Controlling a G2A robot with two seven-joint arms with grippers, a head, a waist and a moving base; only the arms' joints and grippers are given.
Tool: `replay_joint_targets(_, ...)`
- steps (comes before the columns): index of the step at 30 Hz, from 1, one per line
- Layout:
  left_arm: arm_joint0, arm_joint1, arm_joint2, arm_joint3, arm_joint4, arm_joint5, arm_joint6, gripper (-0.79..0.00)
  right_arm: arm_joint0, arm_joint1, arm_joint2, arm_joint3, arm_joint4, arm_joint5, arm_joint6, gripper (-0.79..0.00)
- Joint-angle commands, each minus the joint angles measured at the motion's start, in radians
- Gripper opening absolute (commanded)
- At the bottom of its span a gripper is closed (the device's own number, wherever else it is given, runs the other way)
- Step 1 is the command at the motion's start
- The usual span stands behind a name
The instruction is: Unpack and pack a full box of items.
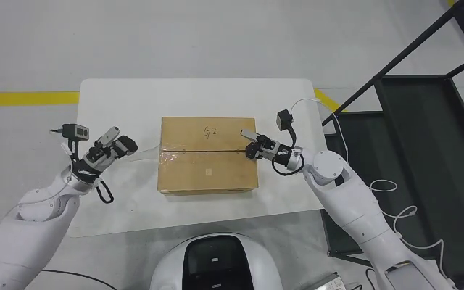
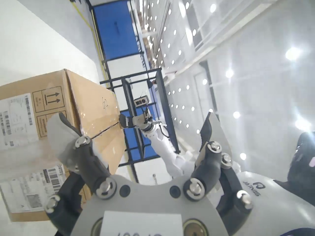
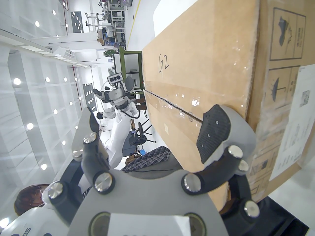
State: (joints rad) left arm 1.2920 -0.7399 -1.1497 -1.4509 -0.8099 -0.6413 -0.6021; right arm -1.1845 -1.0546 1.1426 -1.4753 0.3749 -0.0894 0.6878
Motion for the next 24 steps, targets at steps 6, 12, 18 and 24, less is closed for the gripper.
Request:
replay_joint_targets(6, 0.231, 0.002, -0.088, -0.109, -0.156, -0.021, 0.108, 0.000, 0.000, 0.000, 0.000, 0.000, 0.000, 0.000, 0.000, 0.000)
replay_joint_targets(12, 0.248, 0.000, -0.094, -0.118, -0.178, -0.014, 0.109, 0.000, 0.000, 0.000, 0.000, 0.000, 0.000, 0.000, 0.000, 0.000)
replay_joint_targets(18, 0.248, 0.000, -0.094, -0.118, -0.178, -0.014, 0.109, 0.000, 0.000, 0.000, 0.000, 0.000, 0.000, 0.000, 0.000, 0.000)
replay_joint_targets(24, 0.259, -0.009, -0.103, -0.125, -0.193, 0.032, 0.184, 0.000, 0.000, 0.000, 0.000, 0.000, 0.000, 0.000, 0.000, 0.000)
